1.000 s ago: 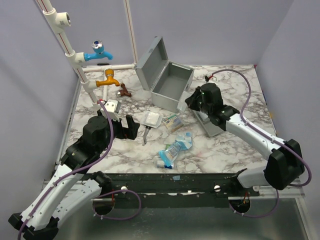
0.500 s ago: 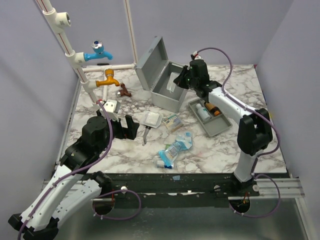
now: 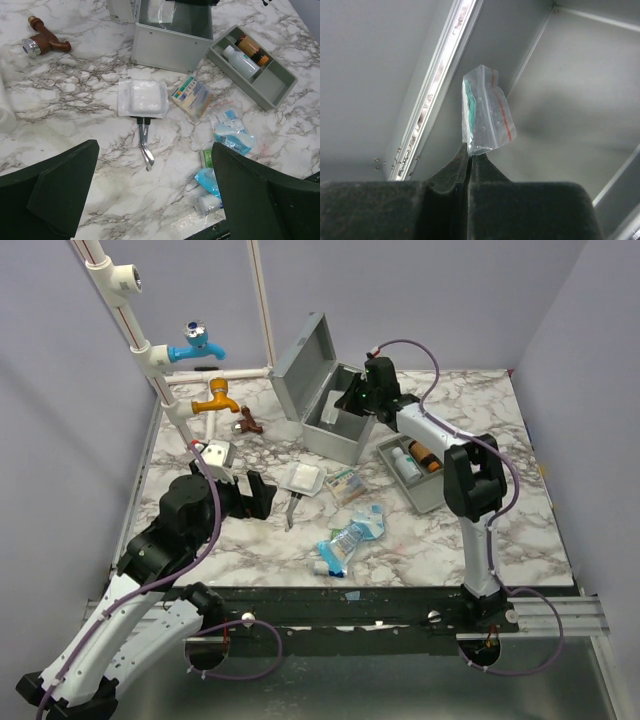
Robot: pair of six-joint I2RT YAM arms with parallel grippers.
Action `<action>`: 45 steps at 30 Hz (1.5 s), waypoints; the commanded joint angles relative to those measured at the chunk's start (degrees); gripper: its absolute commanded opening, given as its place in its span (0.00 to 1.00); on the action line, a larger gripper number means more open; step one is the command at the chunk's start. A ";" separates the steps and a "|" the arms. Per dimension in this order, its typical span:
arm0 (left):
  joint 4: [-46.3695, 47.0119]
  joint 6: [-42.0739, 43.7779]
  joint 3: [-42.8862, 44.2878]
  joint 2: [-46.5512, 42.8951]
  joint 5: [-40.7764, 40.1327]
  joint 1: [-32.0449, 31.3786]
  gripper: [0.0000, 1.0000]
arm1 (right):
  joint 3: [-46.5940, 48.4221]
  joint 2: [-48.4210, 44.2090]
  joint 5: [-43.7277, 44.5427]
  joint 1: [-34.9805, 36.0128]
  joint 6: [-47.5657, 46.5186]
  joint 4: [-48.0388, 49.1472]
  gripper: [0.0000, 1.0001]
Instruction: Organize the medicine kit
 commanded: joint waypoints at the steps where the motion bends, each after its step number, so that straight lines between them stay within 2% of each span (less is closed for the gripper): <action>1: 0.46 0.40 -0.23 -1.08 0.27 0.45 0.98 | 2.20 4.13 -4.33 -0.12 2.64 -1.76 0.04; 5: 0.58 0.30 -0.22 -1.10 0.48 0.49 0.99 | 1.32 4.67 -4.05 -0.10 2.70 -1.87 0.11; 8: 0.62 0.21 -0.22 -0.82 0.96 0.51 0.98 | 0.22 3.60 -2.63 -0.10 1.68 -2.41 0.31; 11: 0.80 0.21 -0.22 -0.50 1.58 0.62 0.98 | -0.83 1.41 -0.10 -0.10 -0.67 -3.29 0.43; 14: 0.86 0.13 -0.22 -0.07 2.20 0.93 0.98 | -1.95 -1.04 2.18 -0.14 -2.81 -4.31 0.46; 24: 1.26 -0.05 -0.26 0.81 3.41 1.67 0.99 | -6.61 -8.03 2.21 0.29 -6.89 -4.98 0.48; 35: 1.24 -0.14 -0.22 1.51 4.05 2.51 0.98 | -3.57 -8.06 4.80 2.41 -18.71 -14.50 0.47; 45: 1.21 -0.14 -0.17 1.42 4.41 3.00 0.99 | -3.30 -7.36 8.82 6.21 -23.67 -19.22 0.26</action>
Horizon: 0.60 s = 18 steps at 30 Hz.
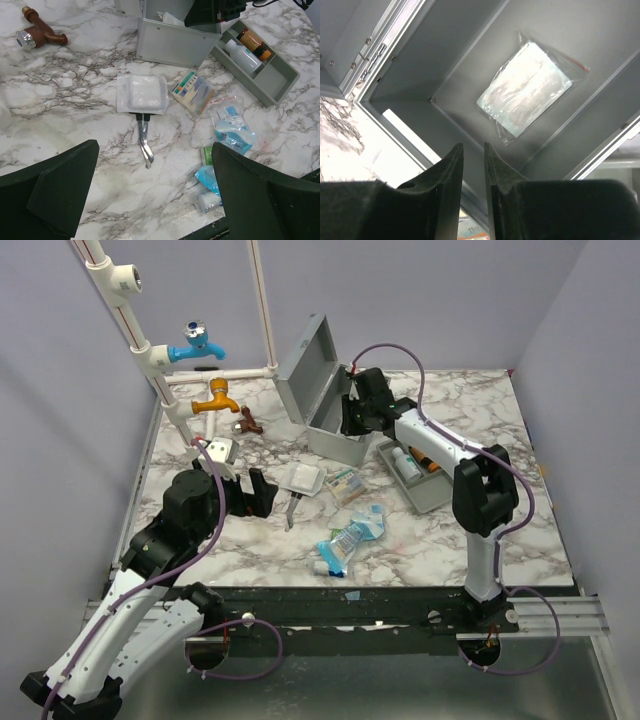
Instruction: Organize the medicine kit
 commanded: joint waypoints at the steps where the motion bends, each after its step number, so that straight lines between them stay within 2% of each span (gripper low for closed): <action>1: 1.14 -0.09 -0.20 -0.28 1.35 0.46 0.99 | 1.41 0.61 3.43 1.86 -3.13 -3.54 0.23; 5: 1.01 -0.09 -0.22 -0.66 0.89 0.70 0.99 | 1.87 1.41 2.71 3.73 -3.60 -4.71 0.18; 18: 0.95 -0.09 -0.22 -1.56 0.45 1.06 0.99 | -1.81 1.68 -3.10 11.06 3.91 2.03 0.18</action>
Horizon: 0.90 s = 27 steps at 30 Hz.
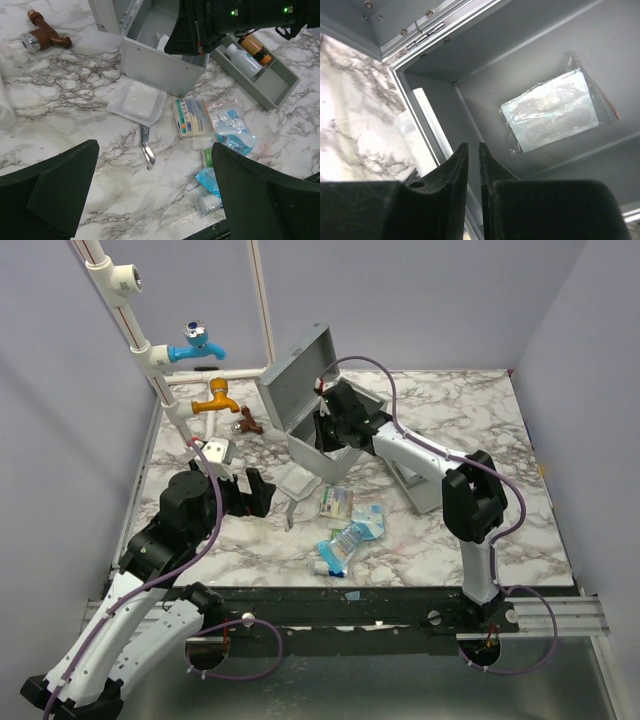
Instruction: Organize the medicine kit
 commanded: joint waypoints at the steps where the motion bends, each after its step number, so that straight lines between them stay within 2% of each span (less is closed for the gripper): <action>1: 0.92 -0.09 -0.21 -0.84 0.47 0.43 0.99 | -2.46 1.36 -5.04 2.84 4.57 2.91 0.18; 6: 0.94 -0.09 -0.22 -1.14 0.40 0.50 0.99 | -3.64 1.16 -8.18 5.13 7.55 5.48 0.18; 10: 0.89 -0.09 -0.19 -1.29 0.54 0.59 0.99 | -4.11 -0.43 -7.03 5.79 8.04 5.70 0.18; 19: 1.08 -0.18 -0.26 -1.28 0.90 0.68 0.99 | -12.31 -12.87 -0.84 5.88 8.31 9.83 0.39; 27: 1.25 -0.18 -0.22 -1.10 1.35 0.78 0.99 | -21.57 -20.55 -0.26 5.86 6.04 11.12 0.49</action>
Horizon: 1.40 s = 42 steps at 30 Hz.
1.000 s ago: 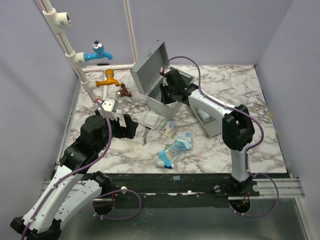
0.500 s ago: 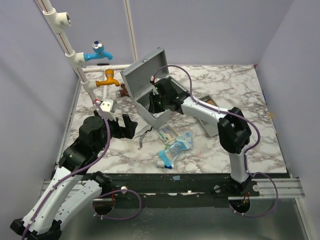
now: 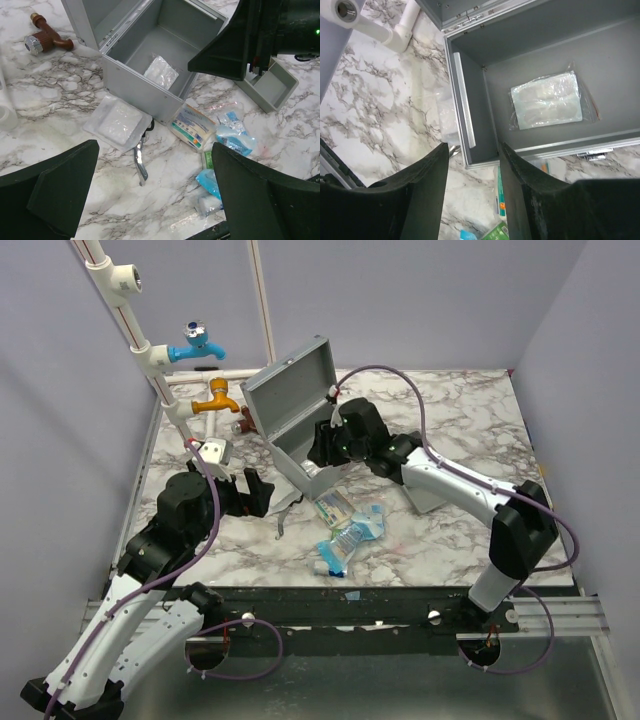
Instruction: Organize the medicine kit
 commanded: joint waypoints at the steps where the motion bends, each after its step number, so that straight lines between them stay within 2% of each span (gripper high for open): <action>1: 1.24 -0.18 -0.22 -0.27 1.24 0.31 0.99 | -5.47 -3.13 0.97 0.31 -1.67 1.14 0.50; 8: 1.23 -0.14 -0.19 -0.14 1.06 0.48 0.98 | -12.92 -5.35 -3.16 0.31 -3.60 0.14 0.52; 16: 1.34 -0.18 -0.19 0.41 1.41 0.77 0.99 | -18.84 -4.32 -3.14 0.31 -3.09 3.69 0.52; 24: 1.47 -0.18 -0.19 0.93 1.85 1.01 0.99 | -19.80 0.19 -3.04 1.65 -3.17 5.91 0.63; 35: 1.42 -0.18 -0.19 0.93 2.11 1.28 0.98 | -19.63 4.60 2.10 3.88 -4.30 5.59 0.63; 42: 1.50 -0.18 -0.27 0.88 2.47 1.36 0.99 | -18.57 7.62 8.26 6.79 -5.77 3.93 0.63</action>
